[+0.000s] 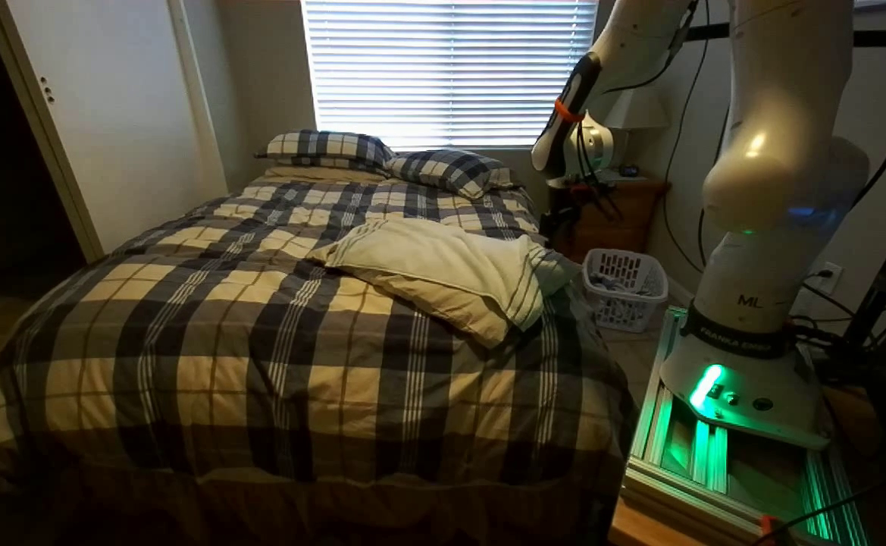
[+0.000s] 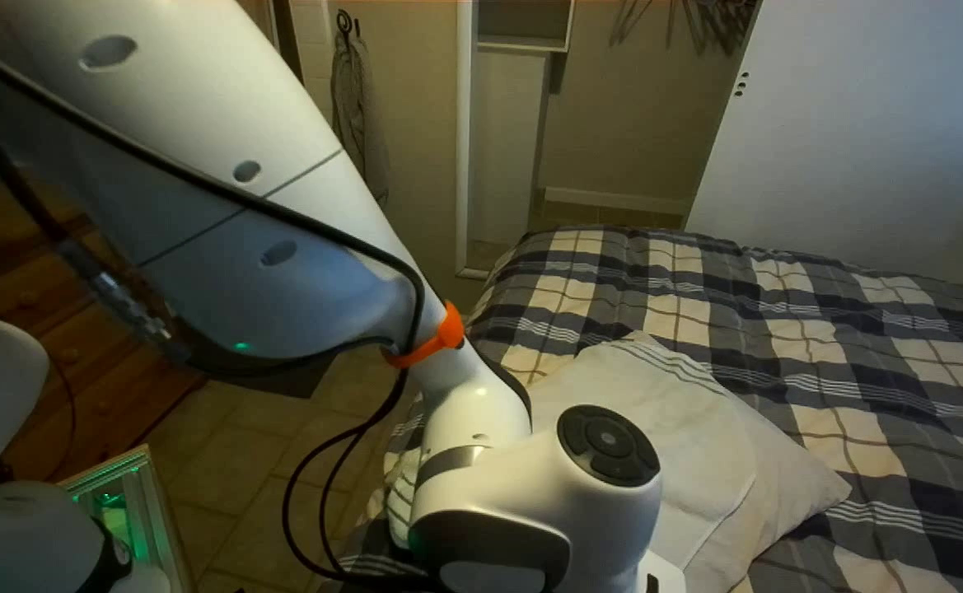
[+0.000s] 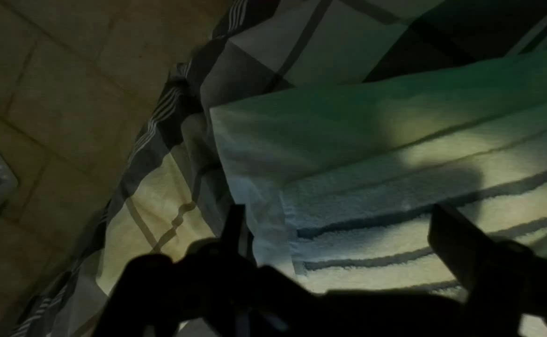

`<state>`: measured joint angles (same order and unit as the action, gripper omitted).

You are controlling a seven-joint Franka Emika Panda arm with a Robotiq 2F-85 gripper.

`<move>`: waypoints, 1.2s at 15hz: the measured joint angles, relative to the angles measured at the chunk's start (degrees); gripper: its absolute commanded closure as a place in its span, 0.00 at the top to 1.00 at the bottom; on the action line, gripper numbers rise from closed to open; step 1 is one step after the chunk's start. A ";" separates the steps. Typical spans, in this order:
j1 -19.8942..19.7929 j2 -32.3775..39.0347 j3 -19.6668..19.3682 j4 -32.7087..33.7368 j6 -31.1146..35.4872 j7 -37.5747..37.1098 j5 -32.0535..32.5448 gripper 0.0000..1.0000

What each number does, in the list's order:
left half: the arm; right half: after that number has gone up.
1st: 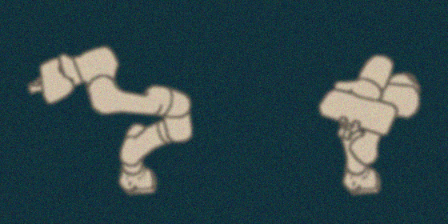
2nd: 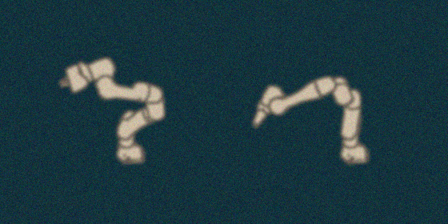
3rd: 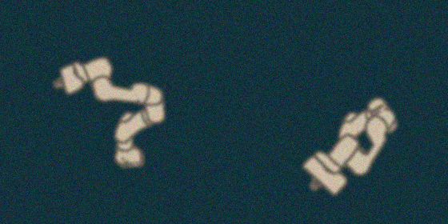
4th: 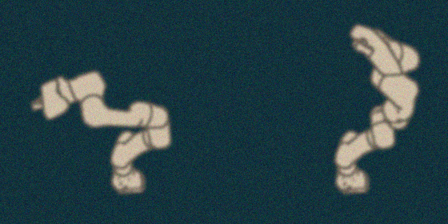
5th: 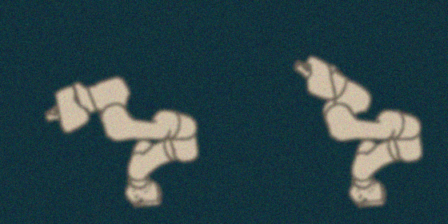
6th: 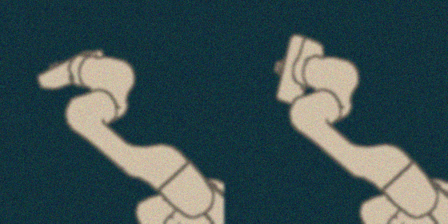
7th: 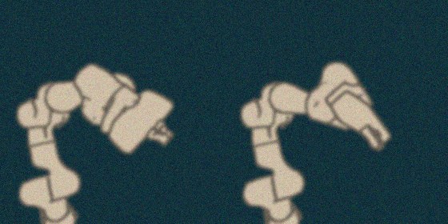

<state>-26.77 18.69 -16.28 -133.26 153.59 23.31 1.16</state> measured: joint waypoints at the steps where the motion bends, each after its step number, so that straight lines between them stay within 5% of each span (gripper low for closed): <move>1: -0.50 0.59 0.24 0.53 -0.95 0.27 -0.17 1.00; 7: -5.65 3.12 5.36 3.33 -3.25 7.20 -9.21 1.00; 8: -6.46 3.49 6.11 3.81 -3.60 8.17 -10.41 0.94; 9: -7.15 3.86 6.74 4.28 -3.95 8.91 -11.29 0.75; 11: -8.15 4.63 7.48 5.18 -4.99 9.60 -12.21 0.69; 18: -9.15 6.77 7.83 7.41 -6.88 9.79 -12.45 0.19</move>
<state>-35.93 25.46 -8.45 -125.85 146.71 33.10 -11.28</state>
